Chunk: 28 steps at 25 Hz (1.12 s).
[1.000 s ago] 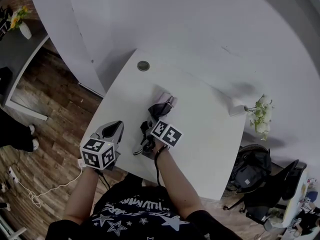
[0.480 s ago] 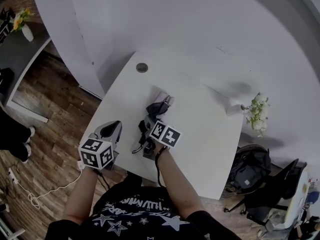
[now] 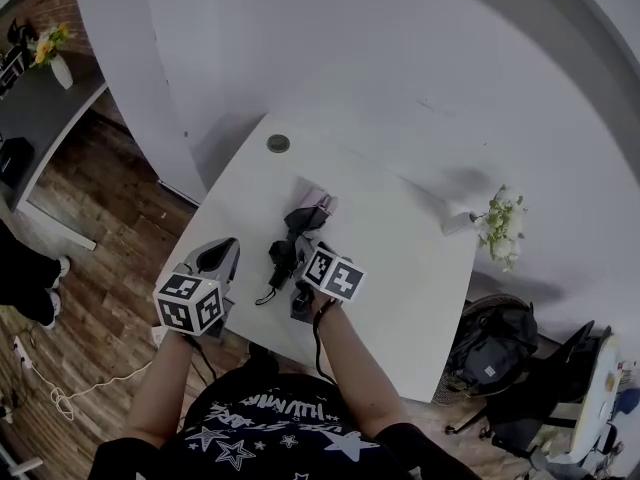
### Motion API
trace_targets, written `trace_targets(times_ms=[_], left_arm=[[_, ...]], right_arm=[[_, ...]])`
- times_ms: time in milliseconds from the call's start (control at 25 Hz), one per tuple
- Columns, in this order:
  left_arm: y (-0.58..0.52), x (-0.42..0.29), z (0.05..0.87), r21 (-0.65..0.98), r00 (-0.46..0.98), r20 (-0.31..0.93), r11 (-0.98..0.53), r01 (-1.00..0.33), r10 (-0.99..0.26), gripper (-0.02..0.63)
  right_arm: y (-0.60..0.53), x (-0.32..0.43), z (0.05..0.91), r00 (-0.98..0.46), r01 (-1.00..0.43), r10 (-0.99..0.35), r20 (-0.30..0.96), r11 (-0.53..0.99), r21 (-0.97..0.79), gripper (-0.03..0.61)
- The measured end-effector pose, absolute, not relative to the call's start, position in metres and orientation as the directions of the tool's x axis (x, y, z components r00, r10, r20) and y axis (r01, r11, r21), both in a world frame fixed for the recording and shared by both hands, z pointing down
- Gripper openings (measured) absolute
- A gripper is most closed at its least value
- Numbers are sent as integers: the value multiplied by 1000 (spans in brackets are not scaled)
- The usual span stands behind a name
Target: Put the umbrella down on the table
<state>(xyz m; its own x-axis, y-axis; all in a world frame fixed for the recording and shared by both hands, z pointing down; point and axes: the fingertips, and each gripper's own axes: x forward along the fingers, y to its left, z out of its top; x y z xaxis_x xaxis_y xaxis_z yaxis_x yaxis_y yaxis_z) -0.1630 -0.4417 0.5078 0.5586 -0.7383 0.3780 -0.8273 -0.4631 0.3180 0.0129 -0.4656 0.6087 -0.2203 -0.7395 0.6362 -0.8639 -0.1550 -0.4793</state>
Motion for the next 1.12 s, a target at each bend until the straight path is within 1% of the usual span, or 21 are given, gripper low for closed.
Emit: trace_targets(times_ms=[240,400,480,640,760,1120], left_arm=[[-431,-162,495,300,525,356,-438,-848,-773,3],[-412,-159,487,291,502,346,-418,-860,-793,3],[-401,-156,484,286,492,343,-410,-866,-800,3],[-379,-150,480,283,474,332,-393,-875,-816,3],[-361,-145,478,280,461,327,-381,-881,-825,3],[-308,-126,477,281,425,315,-344,-896,-849,3]], right_arm=[[-463,20,576,-228,-899,-799,556,-47,-435,132],[-456,19,543,-265,-921,-836,482,71,-382,68],[-450,17,529,-288,-925,-846,449,123,-361,14],[-430,11,508,-347,-920,-852,391,229,-317,14],[-412,12,498,-372,-918,-853,366,278,-285,13],[-358,39,489,-395,-911,-853,342,316,-265,14]])
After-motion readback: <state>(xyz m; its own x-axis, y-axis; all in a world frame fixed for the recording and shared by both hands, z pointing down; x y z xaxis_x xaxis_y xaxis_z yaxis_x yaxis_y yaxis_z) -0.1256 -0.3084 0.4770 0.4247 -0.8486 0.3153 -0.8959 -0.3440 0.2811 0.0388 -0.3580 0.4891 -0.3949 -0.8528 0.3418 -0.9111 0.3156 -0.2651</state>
